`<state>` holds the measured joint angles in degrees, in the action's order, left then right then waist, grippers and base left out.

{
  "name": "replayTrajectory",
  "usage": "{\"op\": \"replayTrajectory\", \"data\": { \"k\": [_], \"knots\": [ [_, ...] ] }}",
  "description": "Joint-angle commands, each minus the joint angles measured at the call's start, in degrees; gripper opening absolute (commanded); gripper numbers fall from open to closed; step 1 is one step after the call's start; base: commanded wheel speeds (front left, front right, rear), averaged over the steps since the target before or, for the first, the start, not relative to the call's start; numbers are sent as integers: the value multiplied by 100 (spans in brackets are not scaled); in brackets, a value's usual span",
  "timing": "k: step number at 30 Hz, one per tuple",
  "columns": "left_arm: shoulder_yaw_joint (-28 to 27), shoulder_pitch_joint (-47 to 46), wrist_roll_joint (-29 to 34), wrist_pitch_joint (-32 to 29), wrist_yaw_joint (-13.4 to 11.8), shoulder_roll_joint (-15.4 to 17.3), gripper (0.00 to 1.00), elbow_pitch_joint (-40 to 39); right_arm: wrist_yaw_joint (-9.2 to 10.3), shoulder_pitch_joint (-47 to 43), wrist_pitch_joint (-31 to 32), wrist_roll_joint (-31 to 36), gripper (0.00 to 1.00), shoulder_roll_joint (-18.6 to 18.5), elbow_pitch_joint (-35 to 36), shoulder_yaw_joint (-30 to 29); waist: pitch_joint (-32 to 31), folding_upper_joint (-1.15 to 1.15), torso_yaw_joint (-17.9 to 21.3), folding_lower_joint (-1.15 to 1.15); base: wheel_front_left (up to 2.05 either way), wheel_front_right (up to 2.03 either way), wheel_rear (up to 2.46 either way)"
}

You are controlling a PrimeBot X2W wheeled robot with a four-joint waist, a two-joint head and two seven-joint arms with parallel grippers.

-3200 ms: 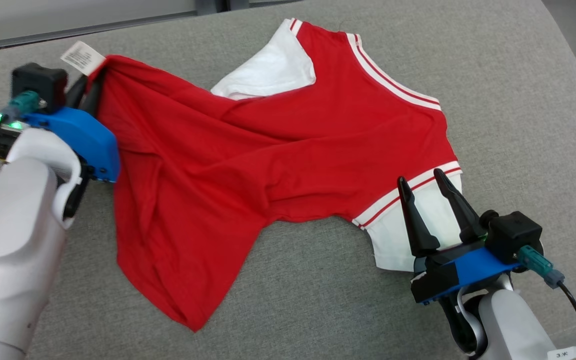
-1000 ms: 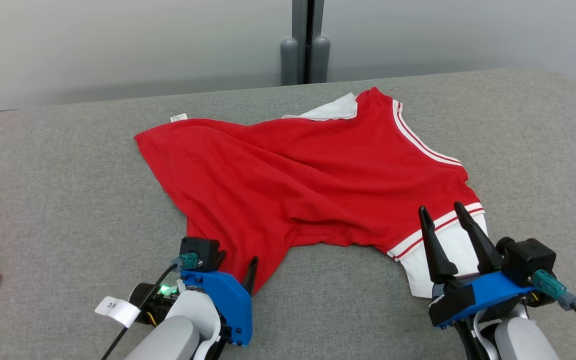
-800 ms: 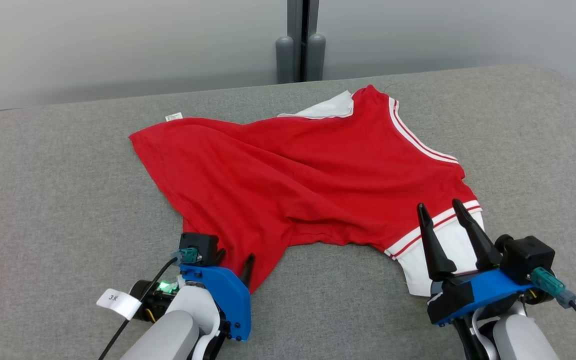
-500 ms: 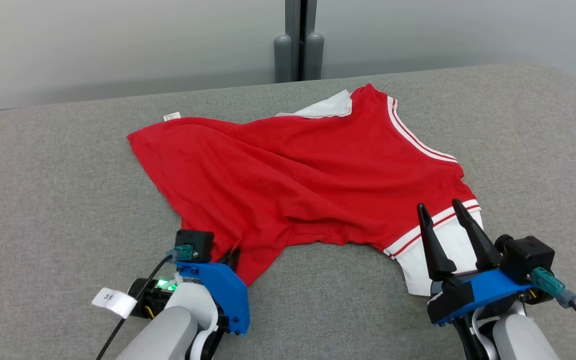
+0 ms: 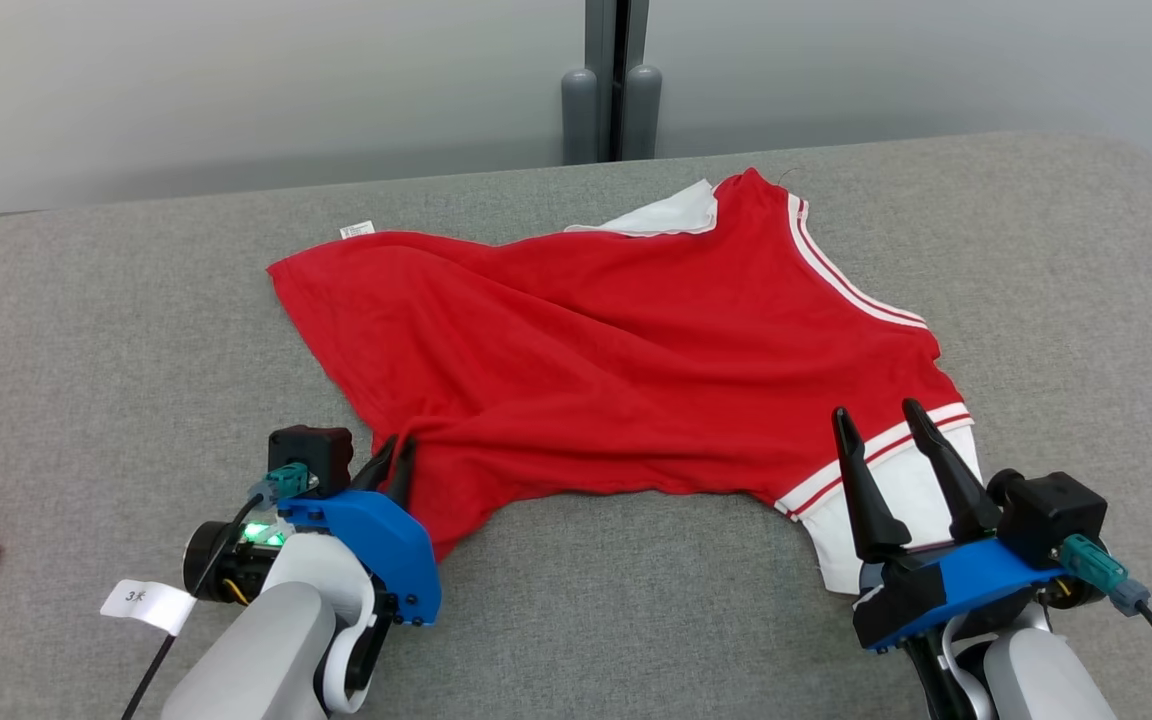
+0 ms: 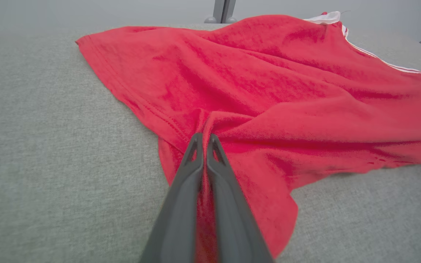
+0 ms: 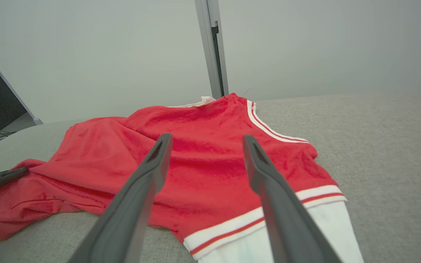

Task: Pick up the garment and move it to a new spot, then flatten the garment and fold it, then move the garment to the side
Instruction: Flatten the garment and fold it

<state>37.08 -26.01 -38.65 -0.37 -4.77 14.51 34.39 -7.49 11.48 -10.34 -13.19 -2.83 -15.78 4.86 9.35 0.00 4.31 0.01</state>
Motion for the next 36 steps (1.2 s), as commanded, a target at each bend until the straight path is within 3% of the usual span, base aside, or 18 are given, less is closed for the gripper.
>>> {"op": "replayTrajectory", "data": {
  "k": [1,7,16,21,25,36],
  "knots": [
    [5,-27,13,38,20,21,100,17,-1,55,0,-10,100,-11,-5,3,-8,0,7,-1,0,0,0],
    [-46,96,-6,287,81,121,100,72,-1,-15,-3,32,100,-11,-46,-82,-153,0,23,-1,0,0,0],
    [-529,609,-134,1453,155,222,100,-328,-1,-285,61,142,100,-11,29,-401,-505,0,-97,-1,0,0,0],
    [-1130,958,362,1556,61,225,100,-1030,-1,-529,141,173,100,-9,140,-628,-686,0,-200,-1,0,0,0],
    [-1709,1451,843,1555,139,113,100,-1528,-1,-717,207,201,100,-12,210,-764,-802,0,-221,-1,0,0,0],
    [-2679,2133,1614,1557,488,-210,100,-1630,-1,-1023,419,282,100,-11,387,-1091,-955,0,-131,-1,0,0,0]
  ]
}}
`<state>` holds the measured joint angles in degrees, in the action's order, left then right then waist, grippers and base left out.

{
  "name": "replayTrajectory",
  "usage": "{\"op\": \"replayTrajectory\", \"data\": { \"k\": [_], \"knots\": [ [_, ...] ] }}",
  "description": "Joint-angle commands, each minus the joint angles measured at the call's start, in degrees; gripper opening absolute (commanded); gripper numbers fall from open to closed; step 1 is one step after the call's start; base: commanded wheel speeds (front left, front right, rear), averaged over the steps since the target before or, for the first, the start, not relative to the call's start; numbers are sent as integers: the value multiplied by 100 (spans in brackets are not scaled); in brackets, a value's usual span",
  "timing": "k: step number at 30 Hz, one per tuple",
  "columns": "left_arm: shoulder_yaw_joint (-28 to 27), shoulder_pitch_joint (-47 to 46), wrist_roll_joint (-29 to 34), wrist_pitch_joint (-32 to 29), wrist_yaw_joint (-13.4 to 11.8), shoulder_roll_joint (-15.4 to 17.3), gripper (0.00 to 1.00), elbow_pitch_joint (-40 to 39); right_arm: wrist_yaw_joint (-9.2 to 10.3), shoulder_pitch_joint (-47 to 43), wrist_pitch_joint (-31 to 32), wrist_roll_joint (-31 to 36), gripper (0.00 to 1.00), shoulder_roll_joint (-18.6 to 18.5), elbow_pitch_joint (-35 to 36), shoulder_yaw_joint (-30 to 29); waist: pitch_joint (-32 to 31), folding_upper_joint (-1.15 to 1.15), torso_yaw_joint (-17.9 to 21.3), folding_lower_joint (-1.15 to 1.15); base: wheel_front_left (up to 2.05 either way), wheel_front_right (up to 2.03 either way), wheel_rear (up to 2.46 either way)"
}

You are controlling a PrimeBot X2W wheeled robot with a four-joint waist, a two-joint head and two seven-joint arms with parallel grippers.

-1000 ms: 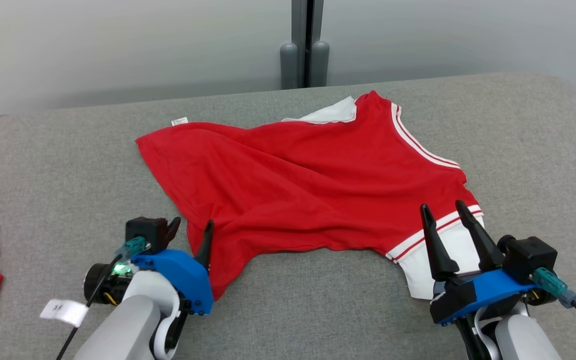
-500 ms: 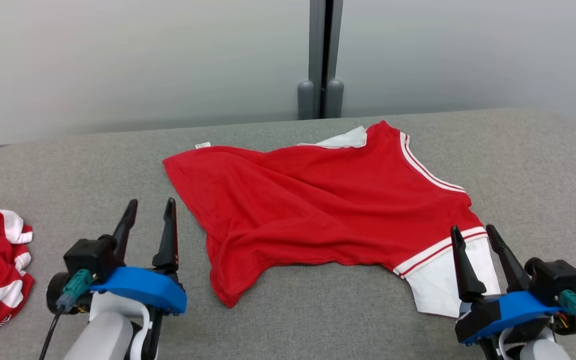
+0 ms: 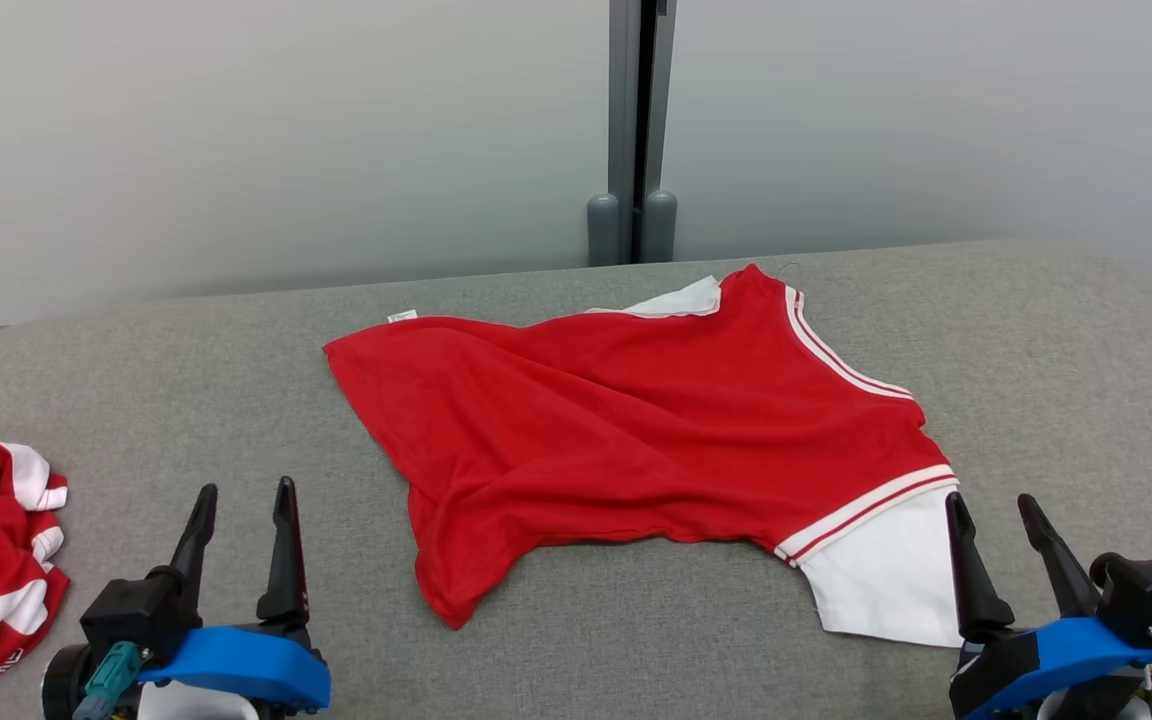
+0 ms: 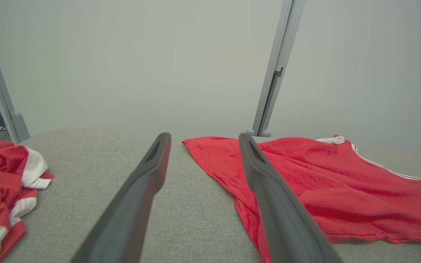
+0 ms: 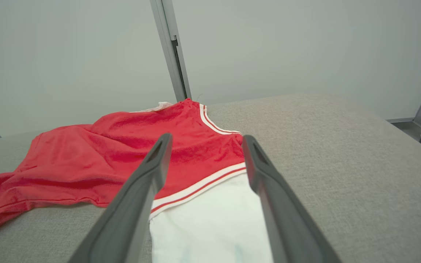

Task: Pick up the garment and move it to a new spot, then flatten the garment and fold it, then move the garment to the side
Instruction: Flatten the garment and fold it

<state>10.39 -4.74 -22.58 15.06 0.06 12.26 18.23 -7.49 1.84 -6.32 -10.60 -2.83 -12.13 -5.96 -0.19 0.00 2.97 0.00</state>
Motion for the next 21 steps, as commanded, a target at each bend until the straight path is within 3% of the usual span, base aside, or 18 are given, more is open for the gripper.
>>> {"op": "replayTrajectory", "data": {
  "k": [1,21],
  "knots": [
    [-45,44,42,15,46,-16,100,20,-1,-76,18,30,100,-11,37,-11,-5,0,12,0,0,0,0],
    [-402,104,316,15,354,-249,100,534,-1,-189,46,-93,100,-11,74,20,12,0,61,0,0,0,0]
  ]
}}
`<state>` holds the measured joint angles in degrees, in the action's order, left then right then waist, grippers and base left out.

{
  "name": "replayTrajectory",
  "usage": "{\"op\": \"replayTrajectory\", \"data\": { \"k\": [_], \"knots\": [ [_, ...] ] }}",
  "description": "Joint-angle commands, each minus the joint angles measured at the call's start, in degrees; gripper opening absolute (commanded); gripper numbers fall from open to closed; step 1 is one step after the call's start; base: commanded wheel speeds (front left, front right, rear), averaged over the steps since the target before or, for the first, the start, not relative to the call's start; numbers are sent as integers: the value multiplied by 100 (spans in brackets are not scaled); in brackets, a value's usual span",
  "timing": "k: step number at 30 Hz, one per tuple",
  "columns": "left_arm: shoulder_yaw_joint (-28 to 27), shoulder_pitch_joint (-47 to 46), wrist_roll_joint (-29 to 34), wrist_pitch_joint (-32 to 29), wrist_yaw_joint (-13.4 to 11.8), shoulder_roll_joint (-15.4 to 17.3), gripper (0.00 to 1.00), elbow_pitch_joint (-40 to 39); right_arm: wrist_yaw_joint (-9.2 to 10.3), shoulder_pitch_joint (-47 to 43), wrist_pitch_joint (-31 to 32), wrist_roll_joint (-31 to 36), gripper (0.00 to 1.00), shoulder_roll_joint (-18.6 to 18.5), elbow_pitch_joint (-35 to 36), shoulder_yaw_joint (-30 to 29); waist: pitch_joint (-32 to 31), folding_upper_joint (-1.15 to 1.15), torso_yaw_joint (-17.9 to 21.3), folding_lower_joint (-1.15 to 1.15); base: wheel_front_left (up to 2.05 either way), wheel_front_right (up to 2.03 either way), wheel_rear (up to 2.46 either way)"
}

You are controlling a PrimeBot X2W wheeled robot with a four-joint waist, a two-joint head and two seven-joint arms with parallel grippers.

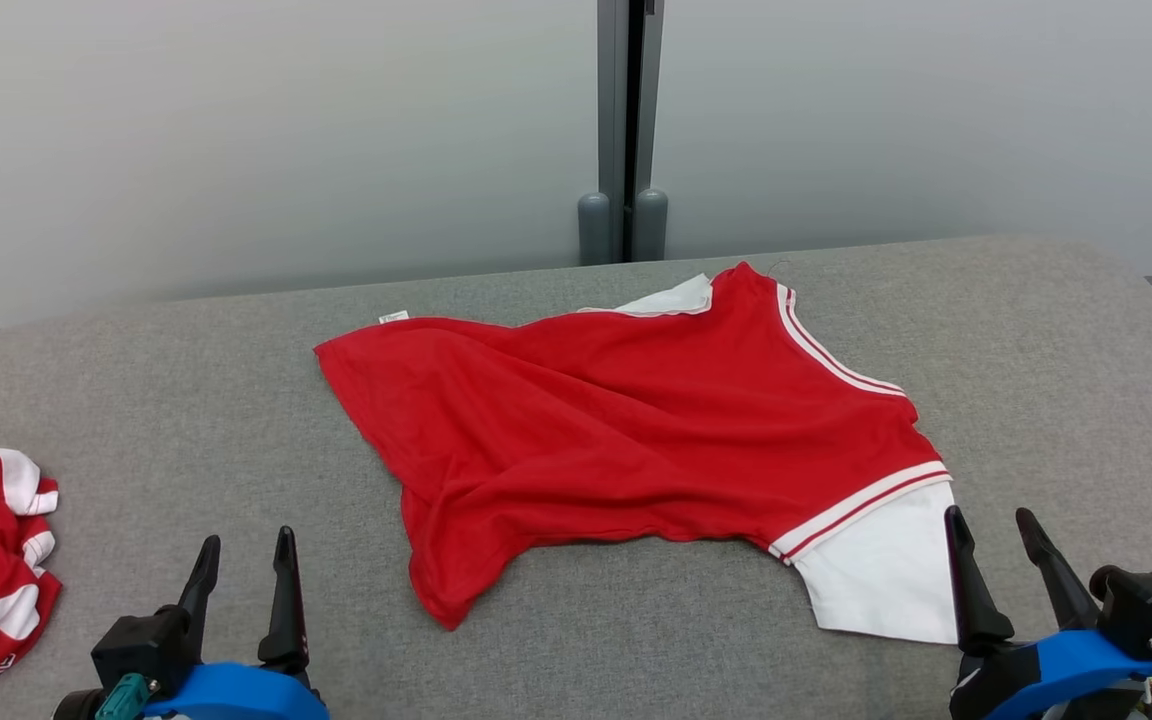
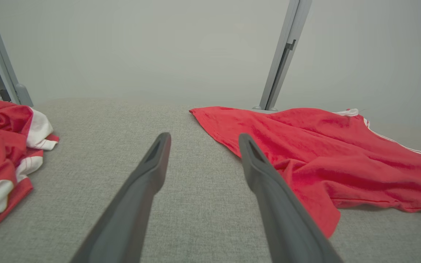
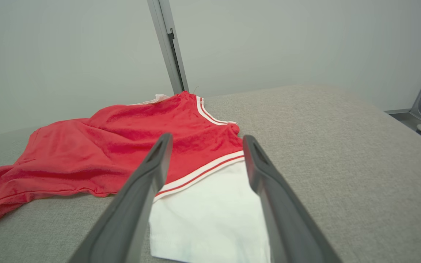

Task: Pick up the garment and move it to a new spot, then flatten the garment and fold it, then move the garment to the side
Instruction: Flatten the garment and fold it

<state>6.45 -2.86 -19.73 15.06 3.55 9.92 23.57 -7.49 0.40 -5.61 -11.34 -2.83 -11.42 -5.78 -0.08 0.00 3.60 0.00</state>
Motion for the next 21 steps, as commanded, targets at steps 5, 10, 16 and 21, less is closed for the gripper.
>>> {"op": "replayTrajectory", "data": {
  "k": [5,10,16,21],
  "knots": [
    [14,-94,74,15,40,-50,100,62,-1,-19,-19,12,100,-11,-9,-5,13,0,-7,0,0,0,0],
    [158,-135,120,-11,97,-129,100,169,-1,4,43,20,100,-12,-34,-86,50,0,-3,0,0,0,0],
    [626,-208,65,-370,235,-321,100,488,-1,-28,480,-50,100,-12,-401,-425,143,0,-21,0,0,0,0],
    [896,-301,6,-596,296,-443,100,775,-1,94,698,-47,100,-14,-742,-599,240,0,-25,0,0,0,0]
  ]
}}
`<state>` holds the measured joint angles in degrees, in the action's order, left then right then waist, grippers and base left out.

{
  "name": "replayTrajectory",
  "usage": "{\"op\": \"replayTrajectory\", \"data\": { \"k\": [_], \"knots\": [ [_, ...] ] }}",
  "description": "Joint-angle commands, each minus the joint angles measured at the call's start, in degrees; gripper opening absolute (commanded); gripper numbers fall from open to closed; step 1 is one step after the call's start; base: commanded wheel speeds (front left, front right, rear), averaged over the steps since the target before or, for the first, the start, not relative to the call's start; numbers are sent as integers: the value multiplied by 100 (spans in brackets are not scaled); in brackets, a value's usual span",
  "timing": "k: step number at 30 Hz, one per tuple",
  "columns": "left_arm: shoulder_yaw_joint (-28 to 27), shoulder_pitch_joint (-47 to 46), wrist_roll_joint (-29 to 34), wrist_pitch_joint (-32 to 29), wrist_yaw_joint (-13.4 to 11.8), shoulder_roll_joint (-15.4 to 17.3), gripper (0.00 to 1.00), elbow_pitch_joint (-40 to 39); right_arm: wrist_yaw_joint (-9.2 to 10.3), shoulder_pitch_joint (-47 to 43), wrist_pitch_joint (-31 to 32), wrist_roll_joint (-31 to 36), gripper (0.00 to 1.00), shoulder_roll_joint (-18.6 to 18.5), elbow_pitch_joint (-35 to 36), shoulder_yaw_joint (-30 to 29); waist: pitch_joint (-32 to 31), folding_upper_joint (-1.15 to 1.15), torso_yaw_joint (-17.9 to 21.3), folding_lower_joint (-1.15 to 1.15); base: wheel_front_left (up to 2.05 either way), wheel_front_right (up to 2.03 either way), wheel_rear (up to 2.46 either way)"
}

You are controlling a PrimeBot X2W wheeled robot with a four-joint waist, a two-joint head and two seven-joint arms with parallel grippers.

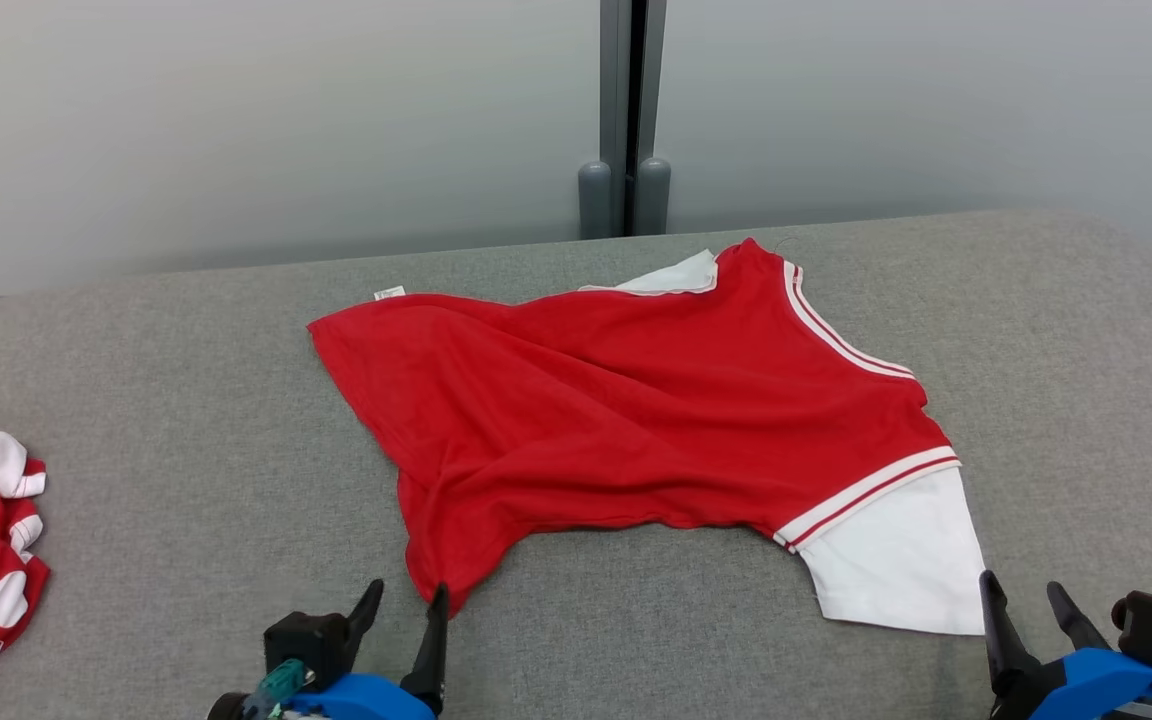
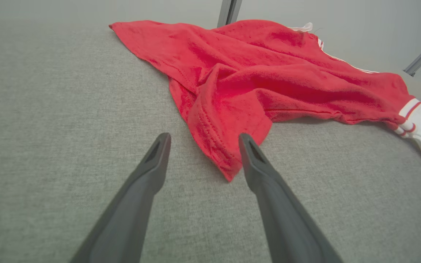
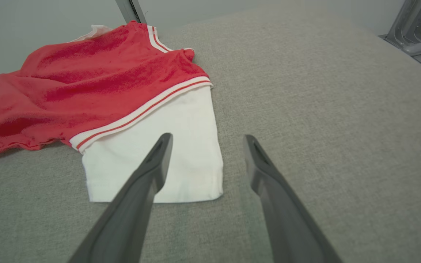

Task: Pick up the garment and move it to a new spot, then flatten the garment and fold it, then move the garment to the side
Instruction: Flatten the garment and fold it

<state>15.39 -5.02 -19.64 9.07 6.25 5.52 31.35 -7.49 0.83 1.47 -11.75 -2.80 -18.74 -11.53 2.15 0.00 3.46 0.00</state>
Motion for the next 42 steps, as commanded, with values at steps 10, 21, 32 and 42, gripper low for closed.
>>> {"op": "replayTrajectory", "data": {
  "k": [10,21,32,42],
  "knots": [
    [403,-548,-201,-90,55,-168,100,717,-1,626,-56,242,100,-14,-1122,-134,262,0,6,0,0,0,0],
    [479,-867,-450,56,-111,-244,100,1139,-1,1104,-108,620,100,-4,-2321,-124,351,0,-9,0,0,0,0],
    [667,-997,-535,290,24,-206,0,1296,-5,1293,-72,572,0,39,-3045,276,320,0,34,0,0,0,0],
    [650,-947,-510,550,67,-19,0,748,-4,1413,-500,295,0,-13,-2356,137,258,0,23,0,0,0,0]
  ]
}}
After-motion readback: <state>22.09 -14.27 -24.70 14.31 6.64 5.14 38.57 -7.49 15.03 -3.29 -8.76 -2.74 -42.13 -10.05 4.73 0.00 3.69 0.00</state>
